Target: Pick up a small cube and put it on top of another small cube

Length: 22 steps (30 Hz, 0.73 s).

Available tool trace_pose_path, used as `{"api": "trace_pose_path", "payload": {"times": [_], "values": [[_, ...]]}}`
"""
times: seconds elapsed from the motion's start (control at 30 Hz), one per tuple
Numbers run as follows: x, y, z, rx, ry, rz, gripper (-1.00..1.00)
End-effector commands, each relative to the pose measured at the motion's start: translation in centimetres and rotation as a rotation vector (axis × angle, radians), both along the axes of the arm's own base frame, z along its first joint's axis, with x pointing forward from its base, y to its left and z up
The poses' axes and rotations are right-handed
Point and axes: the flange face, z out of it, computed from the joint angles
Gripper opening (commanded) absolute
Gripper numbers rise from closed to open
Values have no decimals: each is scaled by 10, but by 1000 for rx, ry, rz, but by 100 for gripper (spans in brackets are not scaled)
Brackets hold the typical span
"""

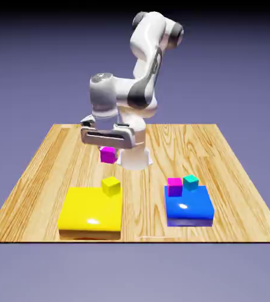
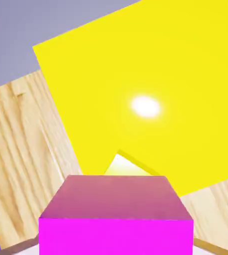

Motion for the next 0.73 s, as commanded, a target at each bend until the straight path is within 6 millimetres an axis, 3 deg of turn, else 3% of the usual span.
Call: {"api": "trace_pose_path", "payload": {"times": [0.0, 0.23, 0.6, 0.63, 0.7], "values": [[0, -1, -2, 0, 2, -1, -100], [1, -2, -30, 9, 25, -5, -100], [-2, 3, -93, -27, 104, 1, -100], [-2, 3, -93, -27, 104, 1, 100], [-1, 3, -86, -21, 96, 0, 100]]}}
